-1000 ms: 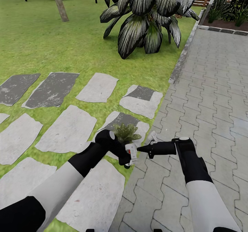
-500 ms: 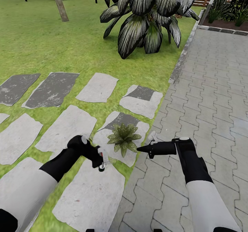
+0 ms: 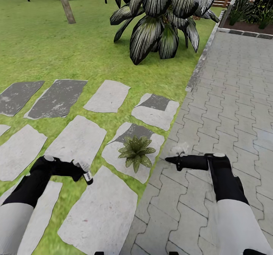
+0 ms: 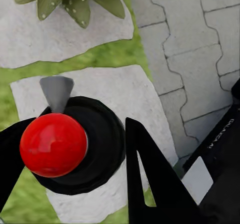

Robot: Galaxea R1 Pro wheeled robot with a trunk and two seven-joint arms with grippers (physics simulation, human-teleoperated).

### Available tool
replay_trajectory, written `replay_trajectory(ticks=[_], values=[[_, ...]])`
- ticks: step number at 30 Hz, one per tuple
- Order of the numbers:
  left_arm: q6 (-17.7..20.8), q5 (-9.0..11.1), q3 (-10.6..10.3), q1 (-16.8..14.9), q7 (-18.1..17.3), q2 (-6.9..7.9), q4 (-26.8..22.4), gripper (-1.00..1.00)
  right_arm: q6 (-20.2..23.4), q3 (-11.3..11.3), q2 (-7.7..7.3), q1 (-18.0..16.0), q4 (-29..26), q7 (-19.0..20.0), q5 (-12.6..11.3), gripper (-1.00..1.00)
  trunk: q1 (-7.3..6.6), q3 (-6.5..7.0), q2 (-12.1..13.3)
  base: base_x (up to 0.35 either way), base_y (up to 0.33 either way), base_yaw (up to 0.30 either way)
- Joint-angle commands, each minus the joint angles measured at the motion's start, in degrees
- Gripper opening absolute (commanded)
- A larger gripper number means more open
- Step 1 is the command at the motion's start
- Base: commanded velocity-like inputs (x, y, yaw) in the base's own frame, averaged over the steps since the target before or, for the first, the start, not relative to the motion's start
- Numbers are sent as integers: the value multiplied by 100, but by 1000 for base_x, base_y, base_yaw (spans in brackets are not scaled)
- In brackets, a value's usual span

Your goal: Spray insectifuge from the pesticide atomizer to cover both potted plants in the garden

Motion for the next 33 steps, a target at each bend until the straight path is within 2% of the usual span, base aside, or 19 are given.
replay_trajectory(ticks=[1, 2, 3, 5, 6, 7, 9, 10, 11, 12, 14, 16, 17, 19, 22, 26, 33], values=[[60, -20, 259, 1, -35, -12, -39, -100, 37, -488, -50, 6, -7, -224, 31, -100, 1, -5, -4, 0, 0, 0], [60, -21, 451, 3, -30, -19, -98, -100, -39, -954, -75, 26, -7, -435, 42, -100, 1, -5, -4, 0, 0, 0], [60, -21, 552, 3, -23, -21, -159, -100, -149, -1242, -84, 39, -7, -540, 47, -100, 1, -5, -4, 0, 0, 0], [73, -21, 805, 4, 292, -24, -373, -100, -605, -1987, -96, 55, -7, -707, 59, -100, 1, -5, -4, 0, 0, 0], [93, -21, 897, 5, 645, -28, -437, -100, -780, -2319, -99, 64, -10, -740, 61, -100, 1, -5, -4, 0, 0, 0], [108, -21, 934, 5, 927, -30, -469, -100, -870, -2551, -99, 69, -12, -752, 62, -100, 1, -5, -4, 0, 0, 0], [131, -18, 981, 26, 1840, -116, -511, -100, -1059, -3358, -100, 67, -23, -819, 107, -100, 1, -5, -4, 0, 0, 0], [136, -15, 997, 96, 2203, -253, -519, -100, -1184, -3696, -101, 64, -41, -1004, 224, -100, 1, -5, -4, 0, 0, 0], [138, -14, 1004, 176, 2425, -363, -528, -100, -1305, -3869, -99, 63, -54, -1214, 325, -100, 1, -5, -4, 0, 0, 0], [140, -13, 1008, 310, 2811, -519, -559, -100, -1531, -4035, -94, 60, -66, -1559, 445, -100, 1, -5, -4, 0, 0, 0], [140, -11, 1007, 575, 3786, -851, -625, -100, -1935, -4178, -69, 61, -69, -1918, 539, -100, 1, -5, -4, 0, 0, 0], [132, -2, 1007, 842, 4518, -1175, -690, -100, -2091, -4260, -58, 58, -69, -2019, 556, -100, 1, -5, -4, 0, 0, 0], [115, 8, 1007, 977, 4704, -1259, -721, -100, -2186, -4382, -50, 60, -69, -2038, 556, 100, 1, -5, -4, 0, 0, 0], [101, 29, 1009, 1154, 4832, -1329, -740, -100, -2543, -4699, -32, 60, -68, -2051, 555, 100, 1, -5, -4, 0, 0, 0], [96, 44, 1008, 1232, 4869, -1422, -744, -100, -2872, -4910, -17, 60, -59, -2043, 583, 100, 1, -5, -4, 0, 0, 0], [95, 45, 993, 1251, 4852, -1569, -736, -100, -2953, -4944, -12, 60, -44, -2005, 605, 100, 1, -5, -4, 0, 0, 0], [137, 43, 984, 1253, 4843, -1607, -723, -100, -2924, -4931, -9, 61, -43, -1962, 608, 100, 1, -5, -4, 0, 0, 0]])
